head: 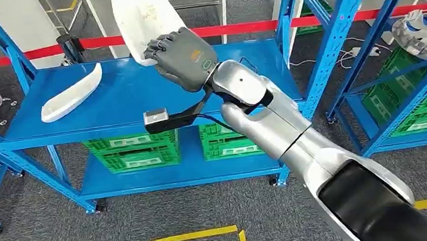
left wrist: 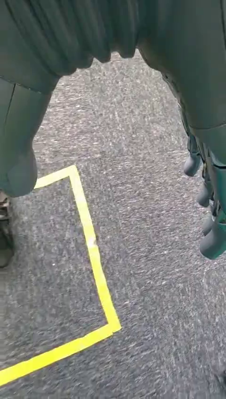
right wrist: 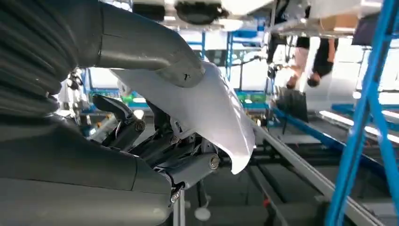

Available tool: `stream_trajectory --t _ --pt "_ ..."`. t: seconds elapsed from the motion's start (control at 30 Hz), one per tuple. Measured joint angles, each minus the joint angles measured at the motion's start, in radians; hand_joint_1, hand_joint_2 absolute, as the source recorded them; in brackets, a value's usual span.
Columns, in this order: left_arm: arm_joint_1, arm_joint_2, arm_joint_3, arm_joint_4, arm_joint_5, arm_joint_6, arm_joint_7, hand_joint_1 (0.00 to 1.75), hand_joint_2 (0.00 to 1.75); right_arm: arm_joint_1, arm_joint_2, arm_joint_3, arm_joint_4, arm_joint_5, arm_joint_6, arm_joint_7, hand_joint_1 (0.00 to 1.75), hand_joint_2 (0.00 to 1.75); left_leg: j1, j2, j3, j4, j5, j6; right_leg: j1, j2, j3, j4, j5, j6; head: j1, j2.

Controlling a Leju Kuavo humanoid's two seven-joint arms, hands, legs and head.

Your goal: Take the parts from the cabinet and place them on the table.

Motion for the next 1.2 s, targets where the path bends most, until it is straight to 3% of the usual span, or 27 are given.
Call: stream_trajectory --t 0.03,0.07,0.13,0.17,0.2,0.23,0.27,0.33,0.37,0.4,0.5,0.53,0.6,0.67,0.7,0.73,0.77,0.83,0.87,0.9,0.93,1.0,1.03,1.07,1.1,1.17,1.2 --pt "0.001 0.002 0.000 0.000 0.002 0.001 0.000 0.00 1.75 0.000 0.000 0.006 -0.014 -0.002 0.006 0.004 1.75 1.75 0.005 -0.002 -0.012 0.007 -0.009 -0.003 -0.008 -0.003 -0.003 -0.006 0.013 -0.006 0.001 0.000" --pt "0.001 0.001 0.000 0.001 0.004 0.002 -0.002 0.00 1.75 -0.001 0.002 0.014 -0.032 -0.005 0.010 0.013 1.75 1.75 0.003 -0.003 -0.027 0.039 -0.055 -0.008 -0.009 -0.003 -0.012 -0.009 0.022 -0.012 -0.005 0.000" --pt "0.000 0.002 0.000 0.001 0.009 0.002 -0.003 0.00 1.75 0.000 0.001 0.022 -0.057 -0.011 0.024 0.026 1.75 1.75 0.008 -0.003 -0.073 0.185 -0.158 -0.019 -0.009 -0.003 -0.033 -0.009 0.037 -0.016 -0.006 0.000" --pt "0.000 0.002 0.000 0.001 0.011 0.003 -0.004 0.00 1.75 0.000 0.000 0.027 -0.062 -0.015 0.028 0.032 1.75 1.75 0.008 -0.003 -0.094 0.261 -0.192 -0.022 -0.009 -0.003 -0.043 -0.008 0.046 -0.015 -0.006 0.000" --pt "0.001 0.002 0.000 0.001 0.012 0.003 -0.005 0.00 1.75 0.000 -0.002 0.031 -0.064 -0.020 0.029 0.039 1.75 1.75 0.009 -0.003 -0.100 0.306 -0.199 -0.025 -0.009 -0.003 -0.053 -0.007 0.053 -0.013 -0.006 0.000" --pt "0.001 0.003 0.000 0.001 0.015 0.003 -0.005 0.00 1.75 0.000 -0.005 0.035 -0.066 -0.024 0.030 0.042 1.75 1.75 0.010 -0.003 -0.084 0.302 -0.181 -0.026 -0.010 -0.003 -0.063 -0.006 0.060 -0.011 -0.006 0.000" --pt "0.001 0.004 0.000 0.001 0.015 0.005 -0.006 0.00 1.75 -0.001 -0.008 0.036 -0.066 -0.028 0.030 0.046 1.75 1.75 0.011 -0.003 -0.048 0.257 -0.149 -0.025 -0.010 -0.003 -0.072 -0.003 0.066 -0.008 -0.006 0.000" --pt "-0.001 0.004 0.000 0.001 0.015 0.006 -0.008 0.00 1.75 -0.004 -0.013 0.036 -0.066 -0.039 0.029 0.051 1.75 1.75 0.014 -0.003 0.070 0.083 -0.093 -0.025 -0.013 -0.003 -0.085 0.004 0.074 0.000 -0.006 0.000" --pt "-0.004 0.004 0.000 0.001 0.014 0.007 -0.008 0.00 1.75 -0.007 -0.017 0.036 -0.066 -0.048 0.028 0.052 1.75 1.75 0.012 -0.004 0.117 0.005 -0.127 -0.022 -0.011 -0.002 -0.093 0.008 0.079 0.008 -0.006 0.000" --pt "-0.005 0.004 0.000 0.001 0.014 0.007 -0.010 0.00 1.75 -0.010 -0.023 0.036 -0.066 -0.054 0.026 0.051 1.75 1.75 0.004 -0.011 0.123 0.001 -0.118 -0.009 -0.010 -0.003 -0.097 0.008 0.085 0.016 -0.005 0.000" --pt "-0.004 0.004 0.000 0.002 0.013 0.008 -0.011 0.00 1.75 -0.011 -0.036 0.036 -0.066 -0.063 0.020 0.050 1.75 1.75 0.002 -0.011 0.108 0.001 -0.109 0.011 -0.009 -0.002 -0.099 0.001 0.106 0.033 -0.006 0.000" --pt "-0.004 0.003 0.000 0.002 0.013 0.008 -0.012 0.00 1.75 -0.011 -0.042 0.036 -0.066 -0.064 0.017 0.051 1.75 1.75 0.011 -0.008 0.104 -0.009 -0.097 0.027 -0.011 -0.001 -0.105 0.005 0.104 0.038 -0.005 0.000" --pt "-0.007 0.004 0.000 0.000 0.013 0.009 -0.011 0.00 1.75 -0.017 -0.058 0.035 -0.065 -0.071 0.002 0.060 1.75 1.75 0.009 -0.005 0.082 -0.008 -0.081 0.043 -0.011 -0.001 -0.141 0.088 0.018 0.046 -0.003 0.000" --pt "-0.007 0.005 0.000 0.000 0.012 0.009 -0.010 0.00 1.75 -0.018 -0.074 0.028 -0.064 -0.081 -0.017 0.073 1.75 1.75 0.006 -0.004 0.059 -0.007 -0.063 0.048 -0.011 -0.001 -0.193 0.248 -0.078 0.051 -0.003 0.000" --pt "-0.007 0.005 0.000 0.000 0.012 0.009 -0.009 0.00 1.75 -0.018 -0.082 0.022 -0.064 -0.092 -0.017 0.076 1.75 1.75 0.004 -0.004 0.048 -0.006 -0.055 0.049 -0.011 -0.001 -0.203 0.296 -0.091 0.050 -0.003 0.000" --pt "-0.006 0.005 0.000 0.000 0.012 0.009 -0.008 0.00 1.75 -0.019 -0.089 0.013 -0.064 -0.105 -0.014 0.076 1.75 1.75 0.003 -0.005 0.036 -0.004 -0.047 0.049 -0.011 -0.001 -0.196 0.307 -0.081 0.048 -0.003 0.000" --pt "-0.005 0.005 0.000 0.000 0.012 0.009 -0.008 0.00 1.75 -0.019 -0.095 0.002 -0.064 -0.116 -0.012 0.076 1.75 1.75 0.001 -0.005 0.025 -0.002 -0.040 0.049 -0.009 -0.001 -0.170 0.279 -0.054 0.044 -0.003 0.000" --pt "-0.003 0.005 0.000 0.000 0.012 0.009 -0.010 0.00 1.75 -0.025 -0.102 -0.023 -0.064 -0.129 -0.010 0.076 1.75 1.75 -0.003 -0.006 0.008 0.002 -0.027 0.045 -0.001 -0.001 -0.053 0.111 0.008 0.027 -0.002 0.000" --pt "-0.003 0.004 0.000 0.000 0.012 0.009 -0.011 0.00 1.75 -0.032 -0.104 -0.032 -0.064 -0.133 -0.008 0.076 1.75 1.75 -0.003 -0.004 0.003 0.005 -0.022 0.042 0.004 -0.002 0.002 0.024 -0.007 0.013 -0.003 0.000" --pt "-0.004 0.004 0.000 0.000 0.011 0.009 -0.011 0.00 1.75 -0.036 -0.105 -0.041 -0.064 -0.135 -0.006 0.076 1.75 1.75 -0.009 -0.004 -0.004 0.006 -0.016 0.036 0.006 -0.005 0.015 -0.002 -0.011 0.013 -0.005 0.000" --pt "-0.004 0.005 0.000 0.000 0.009 0.009 -0.013 0.00 1.75 -0.038 -0.110 -0.049 -0.064 -0.137 -0.004 0.076 1.75 1.75 -0.006 -0.002 -0.002 0.004 -0.010 0.030 0.009 -0.004 0.008 -0.001 -0.002 0.013 -0.001 0.000" --pt "-0.004 0.005 0.000 0.000 0.008 0.009 -0.013 0.00 1.75 -0.042 -0.118 -0.062 -0.064 -0.141 -0.002 0.076 1.75 1.75 -0.002 -0.002 -0.003 -0.003 0.003 0.018 0.012 -0.003 0.003 -0.006 0.002 0.006 0.001 0.000" --pt "-0.003 0.007 0.000 0.000 0.008 0.009 -0.013 0.00 1.75 -0.042 -0.123 -0.068 -0.064 -0.142 -0.001 0.076 1.75 1.75 -0.007 -0.003 -0.008 -0.005 0.008 0.010 0.000 -0.006 0.002 -0.022 0.019 -0.001 0.002 0.000" --pt "-0.003 0.009 0.000 0.000 0.008 0.009 -0.014 0.00 1.75 -0.044 -0.124 -0.068 -0.064 -0.142 0.001 0.076 1.75 1.75 -0.005 -0.005 -0.022 0.010 -0.016 0.007 -0.003 -0.009 -0.003 -0.027 0.030 -0.004 0.001 0.000" --pt "-0.003 0.009 0.000 0.001 0.007 0.009 -0.014 0.00 1.75 -0.046 -0.124 -0.069 -0.064 -0.143 0.002 0.076 1.75 1.75 -0.003 -0.006 -0.037 0.060 -0.069 0.002 -0.006 -0.007 -0.012 -0.030 0.041 -0.013 -0.004 0.000" --pt "-0.005 0.011 0.000 0.001 0.003 0.009 -0.015 0.00 1.75 -0.046 -0.126 -0.073 -0.064 -0.143 0.008 0.076 1.75 1.75 0.002 -0.006 -0.084 0.214 -0.164 -0.010 -0.007 -0.006 -0.033 -0.028 0.057 -0.011 -0.005 0.000" --pt "-0.005 0.013 0.000 0.001 0.000 0.008 -0.015 0.00 1.75 -0.044 -0.130 -0.074 -0.064 -0.141 0.008 0.078 1.75 1.75 0.004 -0.006 -0.102 0.282 -0.191 -0.013 -0.007 -0.006 -0.043 -0.027 0.064 -0.009 -0.005 0.000"
